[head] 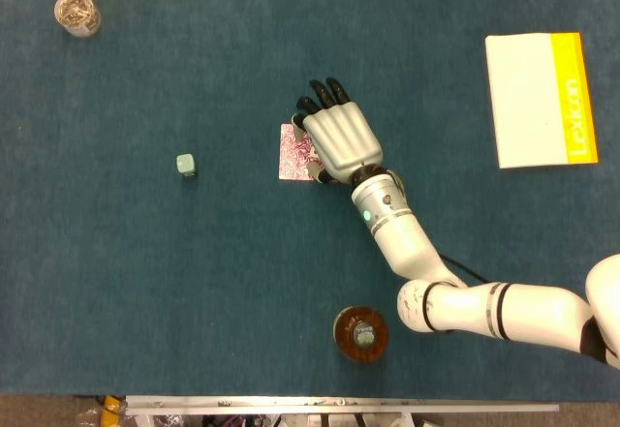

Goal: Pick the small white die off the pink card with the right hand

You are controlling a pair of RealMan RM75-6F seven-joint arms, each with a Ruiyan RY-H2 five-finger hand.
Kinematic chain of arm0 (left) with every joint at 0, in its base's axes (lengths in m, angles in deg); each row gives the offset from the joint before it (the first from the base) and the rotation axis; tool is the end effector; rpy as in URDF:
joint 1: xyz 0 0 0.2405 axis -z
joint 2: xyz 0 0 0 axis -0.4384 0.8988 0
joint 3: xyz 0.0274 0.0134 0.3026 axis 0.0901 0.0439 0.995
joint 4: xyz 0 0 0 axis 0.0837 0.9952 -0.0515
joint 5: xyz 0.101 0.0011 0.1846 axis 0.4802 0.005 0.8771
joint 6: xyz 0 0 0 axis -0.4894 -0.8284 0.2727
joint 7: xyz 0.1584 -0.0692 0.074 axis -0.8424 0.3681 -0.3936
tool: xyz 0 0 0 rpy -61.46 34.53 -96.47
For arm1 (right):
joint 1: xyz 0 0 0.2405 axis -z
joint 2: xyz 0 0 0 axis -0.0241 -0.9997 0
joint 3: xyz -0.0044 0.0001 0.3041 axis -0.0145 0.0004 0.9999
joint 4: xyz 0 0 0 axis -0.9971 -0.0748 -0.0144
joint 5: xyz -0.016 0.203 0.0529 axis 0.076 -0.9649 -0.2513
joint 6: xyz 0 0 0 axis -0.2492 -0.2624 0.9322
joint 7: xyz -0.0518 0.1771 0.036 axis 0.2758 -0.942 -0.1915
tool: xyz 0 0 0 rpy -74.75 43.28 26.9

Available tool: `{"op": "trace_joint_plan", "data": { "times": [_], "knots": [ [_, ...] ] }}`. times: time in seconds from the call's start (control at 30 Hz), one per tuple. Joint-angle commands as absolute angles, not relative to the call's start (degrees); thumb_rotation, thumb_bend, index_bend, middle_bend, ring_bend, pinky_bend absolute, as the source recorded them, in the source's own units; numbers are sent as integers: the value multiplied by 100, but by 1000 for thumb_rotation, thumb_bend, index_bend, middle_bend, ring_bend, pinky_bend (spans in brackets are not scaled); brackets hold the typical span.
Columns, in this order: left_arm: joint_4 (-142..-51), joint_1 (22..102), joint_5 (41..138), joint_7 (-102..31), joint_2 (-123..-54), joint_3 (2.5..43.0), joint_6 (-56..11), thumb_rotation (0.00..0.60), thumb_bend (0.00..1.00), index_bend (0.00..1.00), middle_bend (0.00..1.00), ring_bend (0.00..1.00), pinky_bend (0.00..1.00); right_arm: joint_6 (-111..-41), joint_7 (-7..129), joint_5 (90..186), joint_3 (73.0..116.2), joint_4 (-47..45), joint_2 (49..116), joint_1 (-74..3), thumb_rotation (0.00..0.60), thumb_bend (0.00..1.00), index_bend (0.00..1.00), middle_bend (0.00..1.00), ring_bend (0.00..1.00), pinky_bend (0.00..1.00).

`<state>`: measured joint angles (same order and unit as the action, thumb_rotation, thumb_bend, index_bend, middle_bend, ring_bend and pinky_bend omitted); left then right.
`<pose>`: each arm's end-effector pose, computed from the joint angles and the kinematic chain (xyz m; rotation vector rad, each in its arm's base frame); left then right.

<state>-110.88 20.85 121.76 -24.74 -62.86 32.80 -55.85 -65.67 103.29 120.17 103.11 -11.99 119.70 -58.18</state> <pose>-0.3729 0.1472 0.2431 -1.3571 -0.8412 -0.9008 -0.0539 -0.4081 -0.2018 1.9181 -0.9878 0.8248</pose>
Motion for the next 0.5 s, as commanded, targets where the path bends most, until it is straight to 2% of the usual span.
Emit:
{"op": "trace_joint_plan", "data": {
  "times": [0.03, 0.5],
  "knots": [
    [-11057, 2080, 12163, -2446, -6296, 3275, -5581, 600, 445, 271, 187, 40, 48, -6572, 10390, 11975, 10302, -1237, 11985, -5825, 600, 220, 446, 248, 51, 7],
    [-10971, 2062, 12148, -2375, -6327, 3262, -5595, 600, 445, 271, 187, 40, 48, -6534, 10530, 11768, 10341, -1387, 12054, -5846, 600, 223, 470, 252, 51, 7]
  ]
}}
